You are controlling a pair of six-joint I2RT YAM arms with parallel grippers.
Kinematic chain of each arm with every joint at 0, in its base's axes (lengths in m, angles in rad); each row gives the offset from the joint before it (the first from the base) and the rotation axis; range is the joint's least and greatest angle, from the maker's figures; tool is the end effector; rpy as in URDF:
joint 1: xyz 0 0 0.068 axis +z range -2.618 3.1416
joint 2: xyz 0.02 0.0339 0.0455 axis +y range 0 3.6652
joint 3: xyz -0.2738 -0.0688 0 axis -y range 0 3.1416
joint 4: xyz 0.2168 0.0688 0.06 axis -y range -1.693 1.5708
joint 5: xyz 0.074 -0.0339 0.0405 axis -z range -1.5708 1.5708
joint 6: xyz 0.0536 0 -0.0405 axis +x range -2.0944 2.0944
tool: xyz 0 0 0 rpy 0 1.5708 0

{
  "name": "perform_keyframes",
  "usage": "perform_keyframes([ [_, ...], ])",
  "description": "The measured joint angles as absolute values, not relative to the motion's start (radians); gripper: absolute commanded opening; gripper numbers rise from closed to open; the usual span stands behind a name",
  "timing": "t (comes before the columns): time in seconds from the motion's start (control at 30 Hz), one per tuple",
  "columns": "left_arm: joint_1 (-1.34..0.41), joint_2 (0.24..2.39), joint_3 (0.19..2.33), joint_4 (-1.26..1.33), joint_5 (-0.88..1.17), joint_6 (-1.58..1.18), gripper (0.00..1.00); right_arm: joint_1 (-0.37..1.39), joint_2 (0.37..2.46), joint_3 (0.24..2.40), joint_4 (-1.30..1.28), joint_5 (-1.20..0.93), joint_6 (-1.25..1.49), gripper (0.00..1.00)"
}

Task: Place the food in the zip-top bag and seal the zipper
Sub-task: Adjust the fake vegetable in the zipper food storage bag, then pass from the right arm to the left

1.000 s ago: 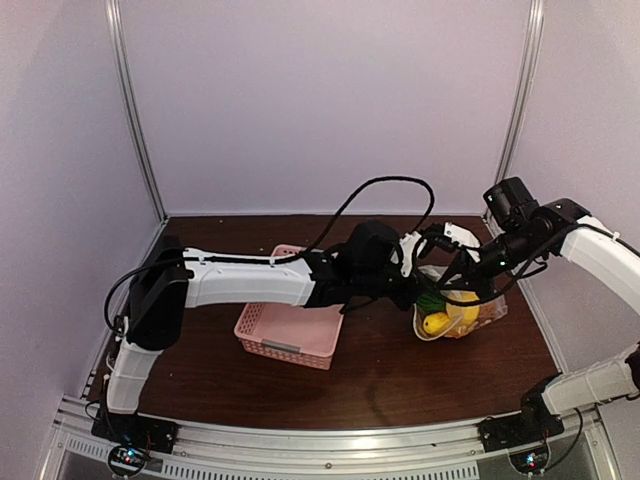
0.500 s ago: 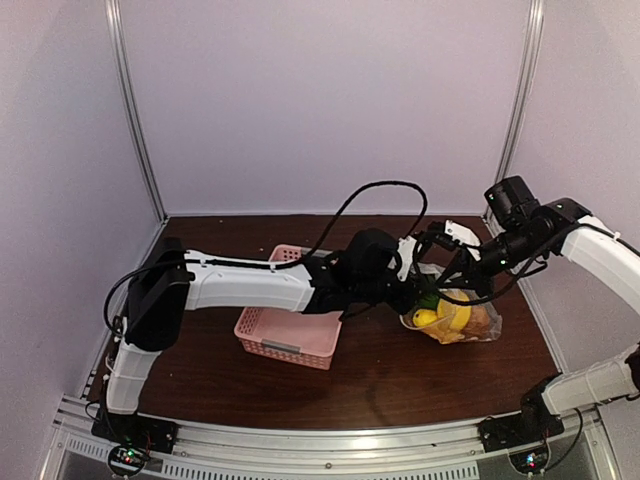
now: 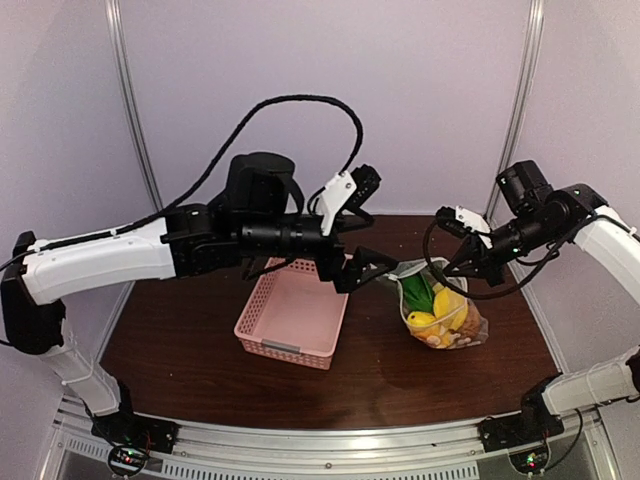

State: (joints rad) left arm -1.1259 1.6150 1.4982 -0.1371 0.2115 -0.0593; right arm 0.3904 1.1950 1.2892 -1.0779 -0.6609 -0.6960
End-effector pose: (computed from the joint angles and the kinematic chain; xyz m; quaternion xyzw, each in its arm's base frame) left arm 0.1520 -0.3449 0.3896 0.4555 0.6445 -0.4091 0.4581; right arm 0.1670 0.1043 0.3515 -0.5484 0.7266 0.2653 0.3178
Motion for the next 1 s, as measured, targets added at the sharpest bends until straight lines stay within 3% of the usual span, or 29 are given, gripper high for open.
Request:
perform_keyframes([
  [0.23,-1.018,1.617,1.362,-0.205,0.266,0.247,0.79,0.390,1.184,1.344,-1.201,-0.693,-0.754,0.00],
  [0.63,-1.115,1.734,1.304,-0.225,0.426,0.361,0.79,0.390,1.178,1.336,-1.235,-0.725,-0.756,0.00],
  [0.87,-1.163,1.725,1.292,-0.167,0.351,0.341,0.47,0.390,1.178,1.335,-1.238,-0.729,-0.753,0.00],
  [1.0,-1.185,1.725,1.288,-0.092,0.247,0.315,0.44,0.390,1.178,1.334,-1.239,-0.728,-0.753,0.00],
])
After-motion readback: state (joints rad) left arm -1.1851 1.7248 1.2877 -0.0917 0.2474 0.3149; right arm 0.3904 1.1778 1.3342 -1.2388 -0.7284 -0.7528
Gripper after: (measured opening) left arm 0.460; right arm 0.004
